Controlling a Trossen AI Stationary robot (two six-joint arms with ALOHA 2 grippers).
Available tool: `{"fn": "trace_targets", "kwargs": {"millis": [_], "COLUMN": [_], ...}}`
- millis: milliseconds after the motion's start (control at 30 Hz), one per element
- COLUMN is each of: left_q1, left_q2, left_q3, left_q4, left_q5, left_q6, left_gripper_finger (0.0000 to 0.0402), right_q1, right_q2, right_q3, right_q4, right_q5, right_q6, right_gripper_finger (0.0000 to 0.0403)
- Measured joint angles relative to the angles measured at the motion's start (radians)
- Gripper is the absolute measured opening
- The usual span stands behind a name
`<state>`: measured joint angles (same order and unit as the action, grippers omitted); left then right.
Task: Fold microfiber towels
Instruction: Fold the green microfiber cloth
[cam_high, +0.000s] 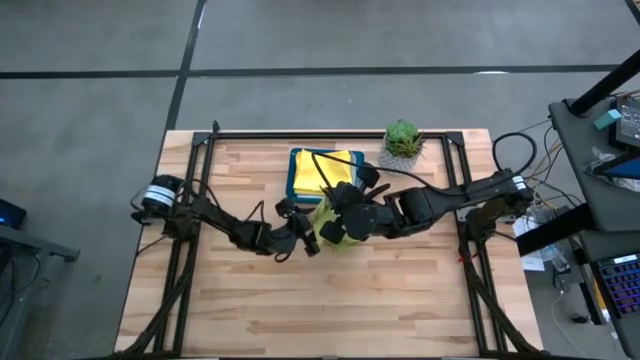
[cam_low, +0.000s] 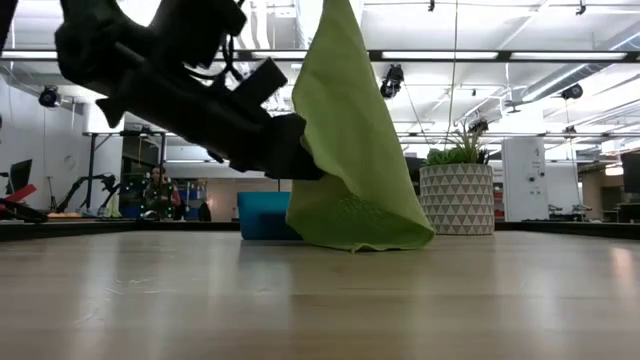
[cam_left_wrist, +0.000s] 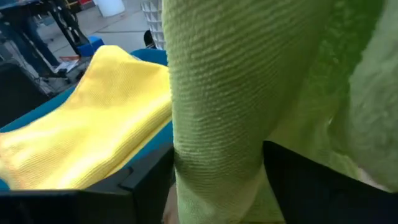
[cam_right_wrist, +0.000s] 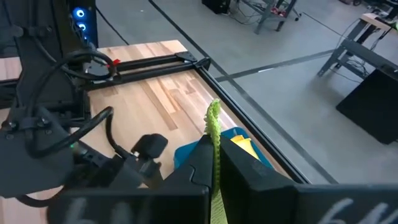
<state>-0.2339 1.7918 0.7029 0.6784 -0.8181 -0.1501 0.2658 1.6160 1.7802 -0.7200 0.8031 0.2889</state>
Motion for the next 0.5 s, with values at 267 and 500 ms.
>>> {"fn": "trace_targets", "kwargs": {"millis": [267,500], "left_q1": [-0.011,-0.074], "left_q2": [-0.047,-0.325], "left_q3": [0.007,0.007], "left_q4": [-0.121,-0.465], "left_q5": [0.140,0.483], "left_q6": [0.033,0.029], "left_gripper_finger": [0.0041,0.0002], "right_q1": [0.010,0.043], "right_q2": [-0.021,-0.054], "right_q3": [-0.001,-0.001], "right_q4": [-0.009,-0.126], "right_q5": [-0.123,-0.423], "right_q6": [-0.001,0.004], "right_gripper_finger": [0.0009,0.0009]}}
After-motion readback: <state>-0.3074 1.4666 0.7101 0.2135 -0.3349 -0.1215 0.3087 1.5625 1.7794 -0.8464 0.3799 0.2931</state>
